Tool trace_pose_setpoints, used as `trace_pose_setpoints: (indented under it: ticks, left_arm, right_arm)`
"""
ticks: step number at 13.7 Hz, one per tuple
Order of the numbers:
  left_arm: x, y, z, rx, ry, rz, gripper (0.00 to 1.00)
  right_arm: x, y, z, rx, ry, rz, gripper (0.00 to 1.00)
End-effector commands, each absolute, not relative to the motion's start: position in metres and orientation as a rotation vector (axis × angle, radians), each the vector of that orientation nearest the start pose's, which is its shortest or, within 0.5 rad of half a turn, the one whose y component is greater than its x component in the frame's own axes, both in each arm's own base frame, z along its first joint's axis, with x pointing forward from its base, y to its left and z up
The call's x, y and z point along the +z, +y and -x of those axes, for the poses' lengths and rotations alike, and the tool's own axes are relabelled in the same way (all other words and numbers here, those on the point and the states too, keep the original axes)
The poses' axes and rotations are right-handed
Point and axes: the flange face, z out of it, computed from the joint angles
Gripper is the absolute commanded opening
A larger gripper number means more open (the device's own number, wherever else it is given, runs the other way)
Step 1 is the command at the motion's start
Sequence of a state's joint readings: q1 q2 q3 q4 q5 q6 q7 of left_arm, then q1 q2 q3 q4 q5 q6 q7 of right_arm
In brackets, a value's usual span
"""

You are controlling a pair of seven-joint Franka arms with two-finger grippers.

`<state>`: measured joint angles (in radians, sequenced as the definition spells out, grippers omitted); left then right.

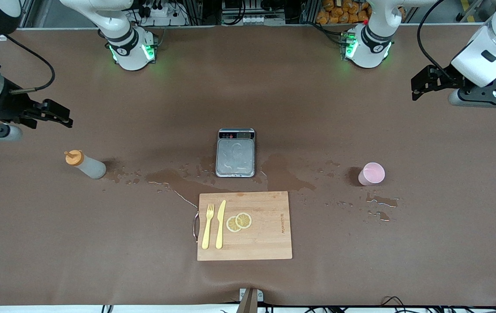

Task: Add sauce to pink cup with both arms
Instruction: 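Move the left gripper to the pink cup while the right gripper reaches the bottle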

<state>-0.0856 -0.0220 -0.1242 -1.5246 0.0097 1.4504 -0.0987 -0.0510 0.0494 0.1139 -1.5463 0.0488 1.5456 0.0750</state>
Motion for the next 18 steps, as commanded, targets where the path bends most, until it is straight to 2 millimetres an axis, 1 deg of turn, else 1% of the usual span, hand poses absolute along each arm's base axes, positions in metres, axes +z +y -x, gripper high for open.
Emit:
trace_pose_setpoints:
  ticks: [1, 4, 5, 6, 7, 8, 9, 11, 12, 14, 15, 16, 18]
  left_arm:
    - [0.653, -0.109, -0.524, 0.070, 0.172, 3.114, 1.00]
    - [0.652, -0.110, -0.525, 0.065, 0.175, 3.114, 1.00]
    - [0.652, -0.109, -0.526, 0.067, 0.172, 3.112, 1.00]
    - [0.651, -0.110, -0.526, 0.068, 0.176, 3.107, 1.00]
    - [0.651, -0.110, -0.526, 0.064, 0.179, 3.100, 1.00]
    - [0.650, -0.111, -0.526, 0.067, 0.185, 3.095, 1.00]
    - [0.650, -0.110, -0.527, 0.068, 0.183, 3.095, 1.00]
    - [0.649, -0.107, -0.527, 0.072, 0.173, 3.103, 1.00]
    - [0.648, -0.105, -0.528, 0.076, 0.166, 3.108, 1.00]
    - [0.643, -0.094, -0.534, 0.085, 0.134, 3.115, 1.00]
    - [0.644, -0.089, -0.538, 0.053, 0.121, 3.122, 1.00]
    - [0.639, -0.085, -0.544, 0.050, 0.107, 3.125, 1.00]
    - [0.617, -0.080, -0.559, 0.079, 0.095, 3.126, 1.00]
  right_arm:
    - [0.611, 0.034, -0.565, 0.083, 0.030, 3.093, 1.00]
    - [0.607, 0.032, -0.566, 0.090, 0.037, 3.093, 1.00]
    - [0.602, 0.025, -0.571, 0.094, 0.059, 3.086, 1.00]
    - [0.590, 0.012, -0.579, 0.119, 0.100, 3.078, 1.00]
    - [0.586, 0.002, -0.585, 0.123, 0.124, 3.069, 1.00]
    - [0.585, -0.010, -0.587, 0.124, 0.154, 3.062, 1.00]
    - [0.582, -0.018, -0.588, 0.131, 0.176, 3.062, 1.00]
    - [0.569, -0.030, -0.592, 0.173, 0.240, 3.059, 1.00]
    - [0.565, -0.041, -0.593, 0.187, 0.285, 3.063, 1.00]
    - [0.561, -0.078, -0.590, 0.195, 0.355, 3.051, 1.00]
    - [0.553, -0.101, -0.590, 0.209, 0.398, 3.030, 1.00]
    - [0.544, -0.121, -0.590, 0.233, 0.448, 3.005, 1.00]
    - [0.529, -0.139, -0.587, 0.304, 0.500, 2.984, 1.00]
